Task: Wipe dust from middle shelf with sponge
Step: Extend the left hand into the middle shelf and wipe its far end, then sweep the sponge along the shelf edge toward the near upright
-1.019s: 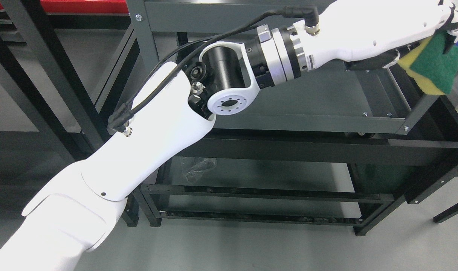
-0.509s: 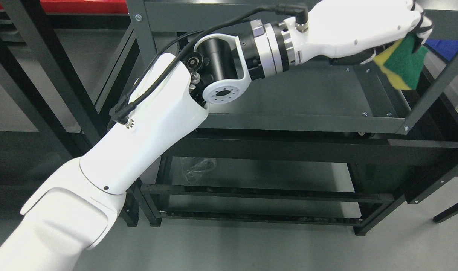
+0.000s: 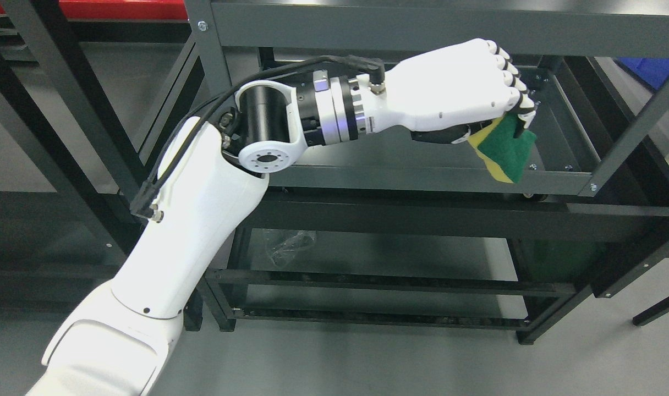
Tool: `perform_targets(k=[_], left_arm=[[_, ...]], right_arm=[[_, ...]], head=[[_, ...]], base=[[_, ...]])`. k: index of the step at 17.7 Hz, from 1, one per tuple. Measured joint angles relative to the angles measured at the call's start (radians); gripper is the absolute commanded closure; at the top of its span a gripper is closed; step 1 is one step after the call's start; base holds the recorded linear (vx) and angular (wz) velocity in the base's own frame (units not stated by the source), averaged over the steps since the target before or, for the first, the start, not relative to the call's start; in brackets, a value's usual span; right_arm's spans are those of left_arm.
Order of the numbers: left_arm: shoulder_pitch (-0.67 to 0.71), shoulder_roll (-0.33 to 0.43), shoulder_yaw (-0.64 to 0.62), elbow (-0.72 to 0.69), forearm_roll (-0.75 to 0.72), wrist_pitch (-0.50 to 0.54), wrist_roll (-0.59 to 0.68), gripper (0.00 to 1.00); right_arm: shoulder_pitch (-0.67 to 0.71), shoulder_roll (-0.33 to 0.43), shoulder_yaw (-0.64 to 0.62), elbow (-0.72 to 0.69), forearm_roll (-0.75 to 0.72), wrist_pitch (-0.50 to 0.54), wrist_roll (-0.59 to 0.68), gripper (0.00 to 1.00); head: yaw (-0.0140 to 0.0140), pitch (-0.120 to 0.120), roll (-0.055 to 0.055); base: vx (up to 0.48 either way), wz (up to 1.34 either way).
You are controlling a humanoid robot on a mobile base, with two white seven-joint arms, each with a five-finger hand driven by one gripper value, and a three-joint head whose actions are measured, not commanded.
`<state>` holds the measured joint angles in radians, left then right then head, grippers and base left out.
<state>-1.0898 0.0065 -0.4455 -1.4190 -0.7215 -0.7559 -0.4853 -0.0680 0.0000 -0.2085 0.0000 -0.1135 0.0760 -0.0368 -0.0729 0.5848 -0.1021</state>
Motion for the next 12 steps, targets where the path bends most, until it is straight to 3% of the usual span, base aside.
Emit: perform_targets(k=[6, 12], left_arm=[[0.090, 0.049, 0.249, -0.059, 0.088, -0.028, -0.155, 1.00], [0.220, 0.230, 0.463, -0.096, 0.347, -0.030, -0.184, 1.00]], right_arm=[[0.000, 0.000, 0.000, 0.000, 0.000, 0.000, 0.000, 0.00], [0.000, 0.000, 0.000, 0.000, 0.000, 0.000, -0.001, 0.00]], head=[[0.0000, 0.000, 0.000], [0.0000, 0.000, 0.000]], base=[[0.000, 0.00], [0.000, 0.00]])
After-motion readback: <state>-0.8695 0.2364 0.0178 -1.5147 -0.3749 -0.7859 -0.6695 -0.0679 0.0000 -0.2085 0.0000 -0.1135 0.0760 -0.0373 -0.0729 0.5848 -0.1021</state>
